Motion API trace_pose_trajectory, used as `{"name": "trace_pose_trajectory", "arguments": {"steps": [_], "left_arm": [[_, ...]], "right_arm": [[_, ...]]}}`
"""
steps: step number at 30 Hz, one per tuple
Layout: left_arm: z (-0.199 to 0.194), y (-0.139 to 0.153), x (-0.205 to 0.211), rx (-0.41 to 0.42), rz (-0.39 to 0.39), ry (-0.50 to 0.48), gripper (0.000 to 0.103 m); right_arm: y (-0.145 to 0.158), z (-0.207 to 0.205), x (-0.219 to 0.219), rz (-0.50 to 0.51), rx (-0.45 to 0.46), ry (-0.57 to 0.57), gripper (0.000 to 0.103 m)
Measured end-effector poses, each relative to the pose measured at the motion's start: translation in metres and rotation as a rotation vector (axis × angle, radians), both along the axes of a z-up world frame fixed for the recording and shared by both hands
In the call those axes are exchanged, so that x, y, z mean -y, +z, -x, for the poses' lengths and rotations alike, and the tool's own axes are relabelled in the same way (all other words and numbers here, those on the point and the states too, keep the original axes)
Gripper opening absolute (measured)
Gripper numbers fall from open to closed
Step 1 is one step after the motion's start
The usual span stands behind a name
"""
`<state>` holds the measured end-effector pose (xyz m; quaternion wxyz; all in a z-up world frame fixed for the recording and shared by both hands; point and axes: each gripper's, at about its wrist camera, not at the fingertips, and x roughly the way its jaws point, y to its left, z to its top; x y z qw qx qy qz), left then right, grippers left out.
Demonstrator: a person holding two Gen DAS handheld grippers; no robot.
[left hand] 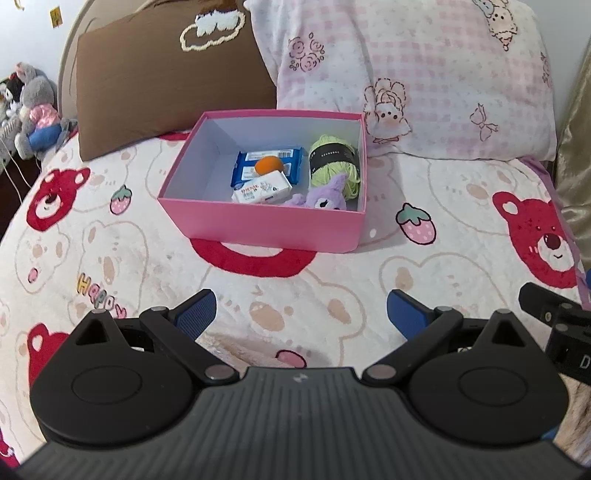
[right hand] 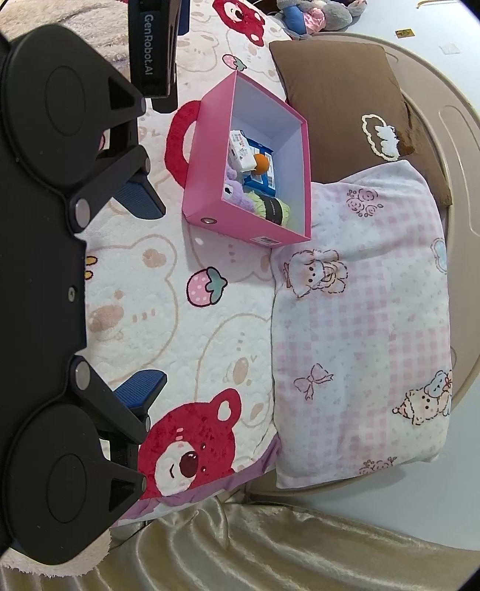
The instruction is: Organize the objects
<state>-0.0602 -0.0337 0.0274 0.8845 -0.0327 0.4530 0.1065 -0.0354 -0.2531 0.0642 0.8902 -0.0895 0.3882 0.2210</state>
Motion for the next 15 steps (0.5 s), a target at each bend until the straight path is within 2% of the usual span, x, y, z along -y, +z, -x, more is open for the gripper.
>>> {"name": "trace_pose_trajectory", "arguments": {"steps": [15], "left_arm": [[0.0014,0.0019,0.0024,-0.001,0.000,-0.007,0.100]], "right_arm": [[0.0011,0.0001,0.0046,0.000,0.007,-0.009,0.091]]}}
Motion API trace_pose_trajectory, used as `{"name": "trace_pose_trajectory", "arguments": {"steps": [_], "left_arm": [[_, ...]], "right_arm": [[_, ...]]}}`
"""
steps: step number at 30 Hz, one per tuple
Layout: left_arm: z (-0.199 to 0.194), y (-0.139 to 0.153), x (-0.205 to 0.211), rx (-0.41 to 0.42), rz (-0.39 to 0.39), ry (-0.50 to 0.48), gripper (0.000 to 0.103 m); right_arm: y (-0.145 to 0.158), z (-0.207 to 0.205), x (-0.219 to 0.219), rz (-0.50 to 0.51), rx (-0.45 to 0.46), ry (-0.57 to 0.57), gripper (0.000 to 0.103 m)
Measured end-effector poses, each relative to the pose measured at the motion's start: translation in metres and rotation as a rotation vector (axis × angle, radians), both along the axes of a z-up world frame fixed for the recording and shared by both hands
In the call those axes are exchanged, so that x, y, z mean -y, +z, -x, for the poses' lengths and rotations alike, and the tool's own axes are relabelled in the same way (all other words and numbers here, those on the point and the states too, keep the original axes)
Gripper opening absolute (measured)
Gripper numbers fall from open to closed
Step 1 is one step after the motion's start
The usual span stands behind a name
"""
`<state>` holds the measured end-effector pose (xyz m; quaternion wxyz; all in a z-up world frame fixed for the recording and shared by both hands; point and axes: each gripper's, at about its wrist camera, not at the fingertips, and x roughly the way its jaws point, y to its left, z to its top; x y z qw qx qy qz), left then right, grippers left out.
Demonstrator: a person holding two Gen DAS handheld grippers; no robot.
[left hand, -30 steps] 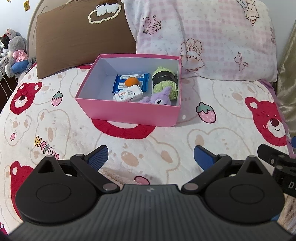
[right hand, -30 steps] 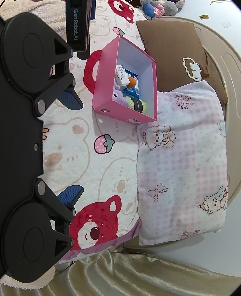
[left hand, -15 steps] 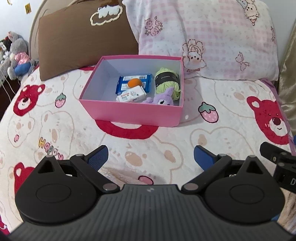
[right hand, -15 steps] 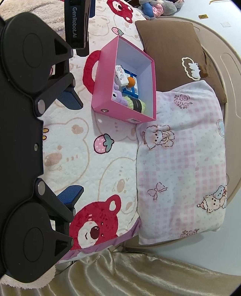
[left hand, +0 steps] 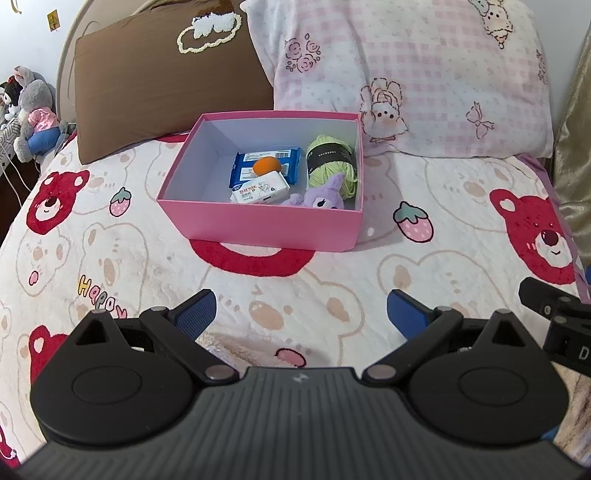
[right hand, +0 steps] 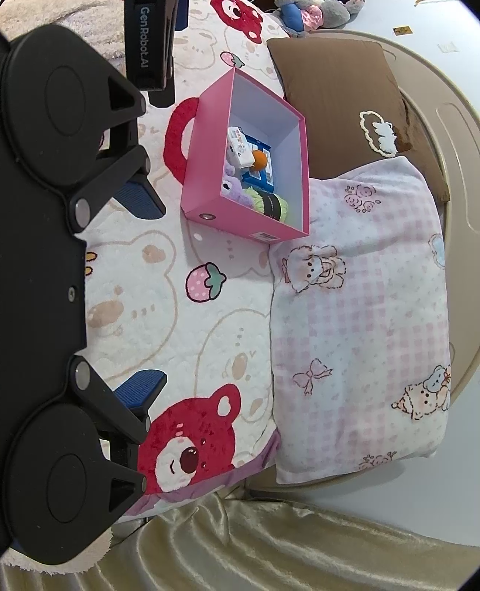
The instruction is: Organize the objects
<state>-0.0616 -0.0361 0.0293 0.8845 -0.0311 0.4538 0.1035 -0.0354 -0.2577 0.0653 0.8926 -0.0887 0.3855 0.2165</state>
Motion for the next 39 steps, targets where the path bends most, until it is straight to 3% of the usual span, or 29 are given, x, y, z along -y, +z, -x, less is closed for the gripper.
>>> {"name": "trace_pose_trajectory", "arguments": {"steps": [39], "left_arm": [[0.008,0.004,-0.007,-0.003,0.014,0.028,0.102]], "right_arm": [[0.002,0.000,0.007,-0.018,0.001,-0.015,0.091]]}}
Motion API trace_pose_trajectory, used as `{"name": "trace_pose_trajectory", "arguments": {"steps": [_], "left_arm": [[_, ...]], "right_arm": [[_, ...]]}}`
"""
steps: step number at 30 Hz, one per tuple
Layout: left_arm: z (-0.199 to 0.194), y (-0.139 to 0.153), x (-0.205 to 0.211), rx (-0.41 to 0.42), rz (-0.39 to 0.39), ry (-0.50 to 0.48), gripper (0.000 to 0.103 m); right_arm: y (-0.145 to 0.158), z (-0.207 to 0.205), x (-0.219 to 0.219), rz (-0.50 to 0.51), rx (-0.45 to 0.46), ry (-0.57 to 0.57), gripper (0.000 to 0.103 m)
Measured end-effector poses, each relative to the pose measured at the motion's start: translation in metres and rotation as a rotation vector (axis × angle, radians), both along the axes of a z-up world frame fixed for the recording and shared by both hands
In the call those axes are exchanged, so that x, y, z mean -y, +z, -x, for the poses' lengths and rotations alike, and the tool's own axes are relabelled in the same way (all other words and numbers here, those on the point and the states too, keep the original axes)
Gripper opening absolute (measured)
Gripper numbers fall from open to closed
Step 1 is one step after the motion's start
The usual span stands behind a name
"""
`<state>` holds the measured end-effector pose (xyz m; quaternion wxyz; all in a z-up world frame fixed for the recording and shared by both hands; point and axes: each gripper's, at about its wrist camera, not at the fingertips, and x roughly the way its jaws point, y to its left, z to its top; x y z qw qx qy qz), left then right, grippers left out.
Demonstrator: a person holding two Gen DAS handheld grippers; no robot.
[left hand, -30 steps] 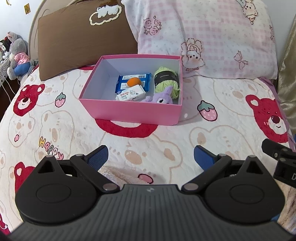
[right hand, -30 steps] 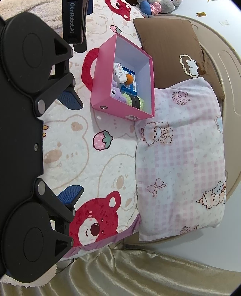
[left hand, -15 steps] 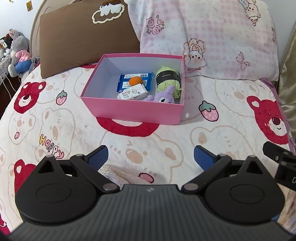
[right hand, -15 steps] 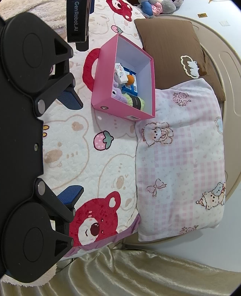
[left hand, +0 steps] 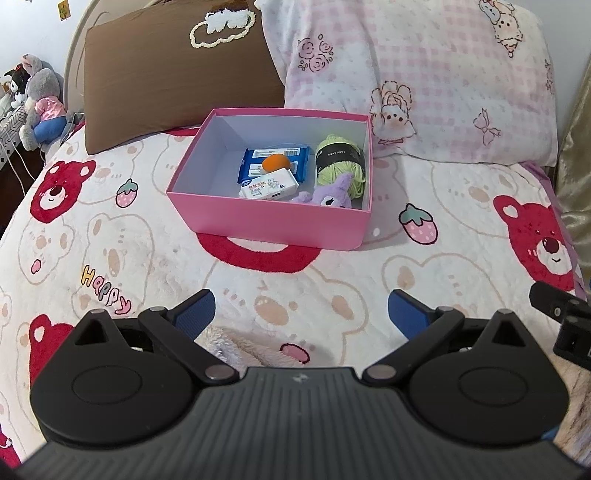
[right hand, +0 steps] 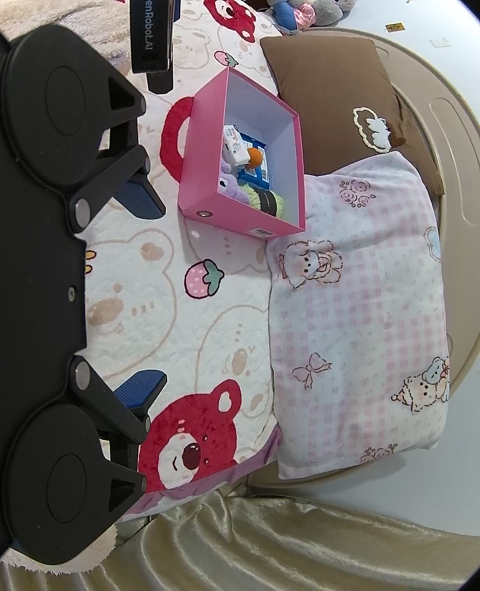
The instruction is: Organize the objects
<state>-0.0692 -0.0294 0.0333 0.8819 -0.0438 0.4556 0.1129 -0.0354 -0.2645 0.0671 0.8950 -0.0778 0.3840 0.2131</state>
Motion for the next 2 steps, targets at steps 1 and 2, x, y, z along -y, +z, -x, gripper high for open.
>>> {"name": "trace_pose_trajectory", "arguments": {"steps": [1,2], "left_arm": [[0.0001,0.0001,0.0004,-0.002,0.000,0.000,0.102],[0.0003,0.0002,0.0007,-0.003,0.000,0.000,0.102]], "right_arm": [[-0.0001,0.0001,0.0001,0.001,-0.001,0.000,0.091],[0.0000,0.0003,0.0001,0.001,0.000,0.002,0.091]]}}
